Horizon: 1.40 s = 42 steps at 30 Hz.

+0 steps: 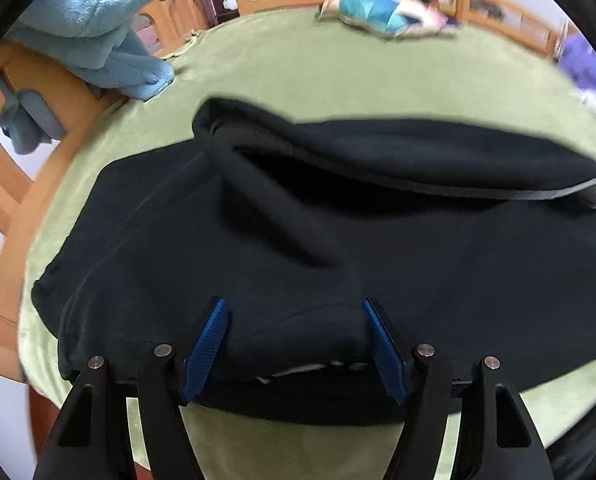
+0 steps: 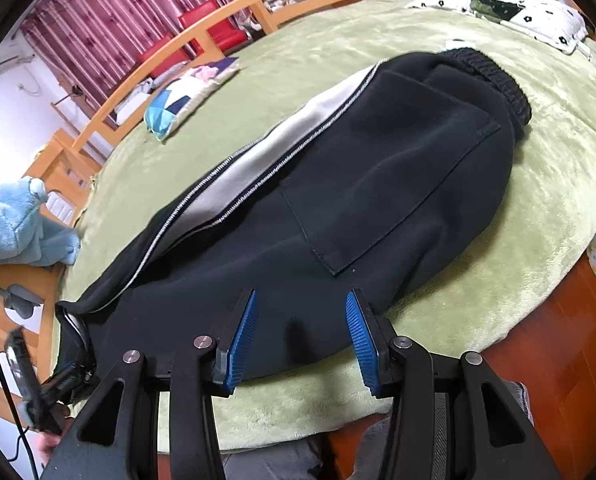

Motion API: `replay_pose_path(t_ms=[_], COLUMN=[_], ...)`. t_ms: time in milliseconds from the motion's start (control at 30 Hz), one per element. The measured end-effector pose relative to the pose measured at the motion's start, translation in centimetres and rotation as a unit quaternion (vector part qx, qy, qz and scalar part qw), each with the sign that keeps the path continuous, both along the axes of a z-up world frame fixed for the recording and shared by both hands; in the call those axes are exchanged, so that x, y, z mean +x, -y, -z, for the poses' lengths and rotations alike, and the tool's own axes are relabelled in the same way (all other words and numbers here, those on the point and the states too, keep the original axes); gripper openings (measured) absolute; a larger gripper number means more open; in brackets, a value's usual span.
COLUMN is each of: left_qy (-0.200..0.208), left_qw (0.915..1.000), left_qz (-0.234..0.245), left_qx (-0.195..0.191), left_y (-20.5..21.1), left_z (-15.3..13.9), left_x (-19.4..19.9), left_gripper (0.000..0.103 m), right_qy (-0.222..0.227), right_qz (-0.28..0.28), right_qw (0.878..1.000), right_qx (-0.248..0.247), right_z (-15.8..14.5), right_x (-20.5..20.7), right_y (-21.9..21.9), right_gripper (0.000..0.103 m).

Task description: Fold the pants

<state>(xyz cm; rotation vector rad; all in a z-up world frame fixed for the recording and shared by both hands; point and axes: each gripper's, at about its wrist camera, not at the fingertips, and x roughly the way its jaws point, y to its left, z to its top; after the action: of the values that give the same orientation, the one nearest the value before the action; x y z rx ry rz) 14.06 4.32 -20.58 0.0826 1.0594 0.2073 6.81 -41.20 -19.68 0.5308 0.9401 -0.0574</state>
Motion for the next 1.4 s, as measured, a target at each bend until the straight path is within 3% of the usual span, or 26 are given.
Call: replay_pose_path(t_ms=[100,167,300,533,733,800,867,1033,1167,1400], left_qy=[0.032,0.066,0.11,0.124,0.129,0.137,0.147,0.132,0.096,0.047], left_qw=[0.9975,0.9962,0.9912,0.9838,0.9809,0.979,0.9791,0.9846,0.9868,0.9802], left_qz=[0.002,-0.011,-0.069,-0.128,-0.14,-0.143,-0.139,-0.109,-0.111,-0.132], left_qx=[-0.063,-0.056,-0.026,-0.018,0.038,0.046,0.024,-0.034,-0.068,-0.14], left_y=[-2.0,-3.7,-9.4,-15.6,-16.1,-16.2,-16.4,-16.3,-16.5,-18.0], left_z=[-1.4,-3.7,-7.4,-9.4,-10.3,-10.9,-11.5,-11.5,-8.6,-2.9], left_x=[-0.8,-0.8,0.7,5.3,5.7,5.7,5.0,4.3,3.0,1.9], left_gripper=[0.025,0.013,0.013,0.013,0.029,0.045,0.06,0.071,0.071,0.07], right_qy=[-0.01,-0.013,-0.018,-0.023,-0.024,-0.025,-0.026,-0.028,-0.033,-0.045], right_qz=[-0.009,-0.017,-0.029,-0.032,-0.027,-0.025,-0.025,-0.033,-0.038,-0.038], right_qw=[1.0,1.0,0.999,0.999,0.999,0.999,0.999,0.999,0.999,0.998], right_qx=[-0.006,-0.009,-0.012,-0.006,-0.014,-0.012,-0.012,-0.013,-0.013,-0.024], right_z=[0.5,0.5,0.7,0.8,0.5,0.5,0.5,0.7,1.0,1.3], right_x=[1.0,1.7,2.7,3.4,3.3,3.4,3.4,3.5,3.6,3.7], right_y=[-0.6,-1.2,-2.2,-3.4,-3.2,-3.2,-3.3,-4.0,-4.4,-4.7], right_gripper=[0.045,0.045,0.045,0.045,0.045,0.045,0.045,0.045,0.045,0.045])
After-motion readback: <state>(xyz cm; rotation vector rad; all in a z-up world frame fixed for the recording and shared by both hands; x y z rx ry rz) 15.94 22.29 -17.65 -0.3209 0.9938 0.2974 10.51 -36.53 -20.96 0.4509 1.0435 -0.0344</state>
